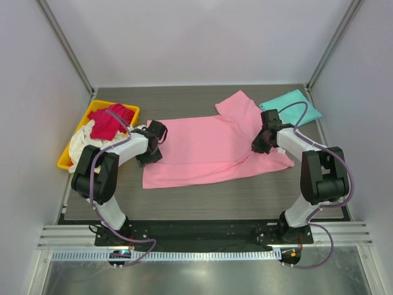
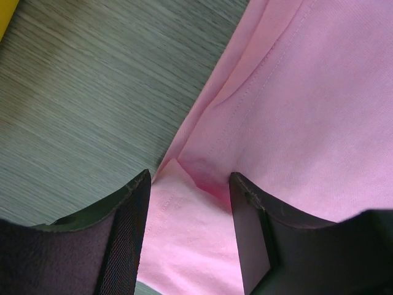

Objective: Fold and stack the t-shirts
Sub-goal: Fold the tshirt

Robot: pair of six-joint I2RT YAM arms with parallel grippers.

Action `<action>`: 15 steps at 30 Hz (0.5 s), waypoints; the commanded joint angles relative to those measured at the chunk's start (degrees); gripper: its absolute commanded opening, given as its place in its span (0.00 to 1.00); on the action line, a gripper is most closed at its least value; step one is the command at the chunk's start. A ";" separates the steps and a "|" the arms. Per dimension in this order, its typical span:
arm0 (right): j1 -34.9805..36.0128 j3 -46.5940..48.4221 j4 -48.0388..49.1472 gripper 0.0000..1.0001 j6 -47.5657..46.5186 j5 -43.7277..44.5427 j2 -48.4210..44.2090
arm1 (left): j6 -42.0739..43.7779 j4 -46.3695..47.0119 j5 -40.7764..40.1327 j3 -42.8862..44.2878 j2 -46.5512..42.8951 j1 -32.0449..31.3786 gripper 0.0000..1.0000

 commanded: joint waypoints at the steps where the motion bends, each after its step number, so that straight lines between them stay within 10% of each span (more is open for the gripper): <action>1: 0.36 2.69 -2.02 0.10 -1.17 2.20 0.46 | -1.07 -0.67 -2.67 -0.02 -0.58 0.18 0.56; 15: -0.51 3.22 -13.61 0.30 -0.64 11.06 -5.42 | 2.18 -2.09 1.81 3.06 -12.88 -2.97 0.56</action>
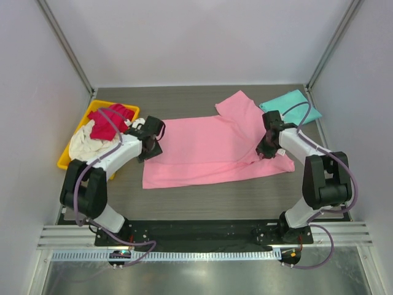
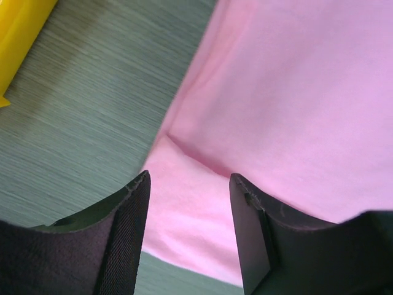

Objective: Fold and stack the t-shirts
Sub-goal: Fold the tshirt

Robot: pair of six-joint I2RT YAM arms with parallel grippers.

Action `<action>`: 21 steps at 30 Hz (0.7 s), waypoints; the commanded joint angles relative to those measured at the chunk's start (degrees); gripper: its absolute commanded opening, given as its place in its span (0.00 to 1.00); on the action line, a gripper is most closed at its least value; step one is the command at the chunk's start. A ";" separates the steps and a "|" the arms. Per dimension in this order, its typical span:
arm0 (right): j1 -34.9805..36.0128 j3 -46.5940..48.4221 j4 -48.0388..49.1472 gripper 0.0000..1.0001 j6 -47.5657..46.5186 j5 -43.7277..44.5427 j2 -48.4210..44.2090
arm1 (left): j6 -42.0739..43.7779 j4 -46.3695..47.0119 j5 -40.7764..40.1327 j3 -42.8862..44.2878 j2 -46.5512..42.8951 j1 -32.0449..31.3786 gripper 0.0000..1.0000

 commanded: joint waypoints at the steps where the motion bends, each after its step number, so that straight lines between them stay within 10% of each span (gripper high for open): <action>1: -0.82 2.26 -5.77 0.30 0.43 6.02 -4.02 | 1.35 1.87 2.44 1.70 -6.02 -1.80 0.57; 21: -13.39 -12.23 -3.32 0.36 1.75 18.33 -1.39 | -3.74 4.78 3.34 -7.09 -0.67 -1.71 0.56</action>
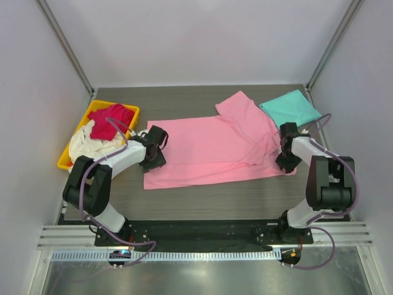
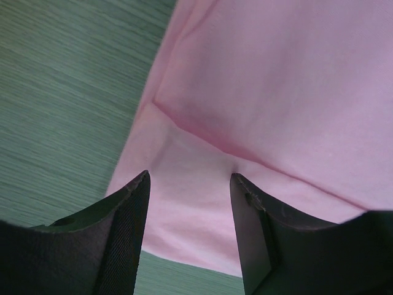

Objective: Fold and stack the t-shirts
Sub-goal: Fold the tshirt

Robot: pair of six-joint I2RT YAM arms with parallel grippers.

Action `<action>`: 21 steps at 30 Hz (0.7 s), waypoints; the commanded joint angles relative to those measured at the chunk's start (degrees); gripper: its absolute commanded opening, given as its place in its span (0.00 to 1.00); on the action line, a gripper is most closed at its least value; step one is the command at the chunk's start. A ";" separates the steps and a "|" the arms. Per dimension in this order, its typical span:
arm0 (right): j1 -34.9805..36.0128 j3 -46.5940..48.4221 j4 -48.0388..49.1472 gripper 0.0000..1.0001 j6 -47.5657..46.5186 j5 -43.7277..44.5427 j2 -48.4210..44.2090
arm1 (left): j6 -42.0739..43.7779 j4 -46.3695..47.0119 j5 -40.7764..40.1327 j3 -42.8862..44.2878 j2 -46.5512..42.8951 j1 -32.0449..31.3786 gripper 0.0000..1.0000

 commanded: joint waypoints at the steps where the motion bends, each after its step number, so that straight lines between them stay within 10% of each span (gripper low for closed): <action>1: -3.27 -4.33 -0.48 0.37 1.46 5.85 -0.16 | -1.87 1.11 -2.96 -1.19 -1.04 0.12 0.56; 21: 1.81 1.82 -0.06 0.40 -1.34 -9.77 -15.28 | 6.13 9.19 6.18 0.82 -6.77 -0.76 0.58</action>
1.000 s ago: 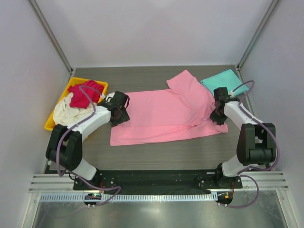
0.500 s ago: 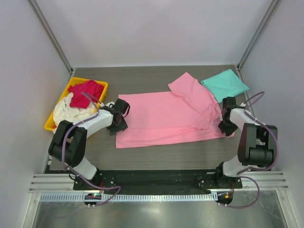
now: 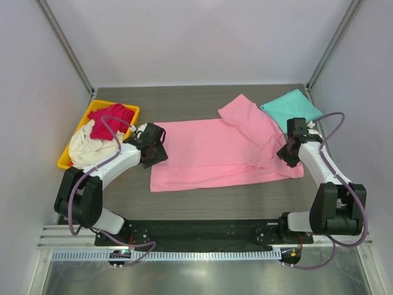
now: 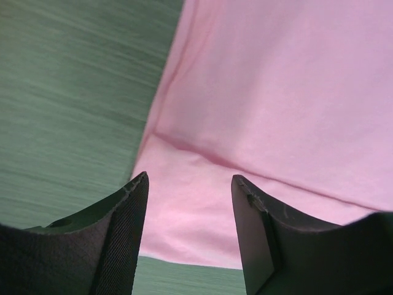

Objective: Fold and stack the t-shirts
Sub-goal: Fold the tshirt

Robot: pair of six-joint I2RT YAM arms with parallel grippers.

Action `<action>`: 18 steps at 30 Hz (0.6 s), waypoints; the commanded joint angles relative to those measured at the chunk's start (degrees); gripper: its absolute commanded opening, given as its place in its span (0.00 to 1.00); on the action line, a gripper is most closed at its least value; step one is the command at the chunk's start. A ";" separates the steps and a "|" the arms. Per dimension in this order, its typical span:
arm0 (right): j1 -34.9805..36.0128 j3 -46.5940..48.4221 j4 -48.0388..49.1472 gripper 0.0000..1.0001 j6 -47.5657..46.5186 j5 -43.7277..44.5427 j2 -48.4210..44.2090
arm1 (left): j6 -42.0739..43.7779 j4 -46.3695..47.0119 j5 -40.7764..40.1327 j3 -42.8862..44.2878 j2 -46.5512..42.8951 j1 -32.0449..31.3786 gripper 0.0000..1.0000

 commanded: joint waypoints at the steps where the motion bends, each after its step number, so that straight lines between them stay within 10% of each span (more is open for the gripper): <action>1: 4.22 0.29 5.79 0.42 -1.41 -7.37 -1.76 | 4.03 6.05 3.14 4.38 3.28 -0.34 0.58; 18: 10.64 -0.94 10.55 0.45 -3.17 -4.75 6.41 | -3.78 0.86 1.21 2.13 16.68 1.50 0.55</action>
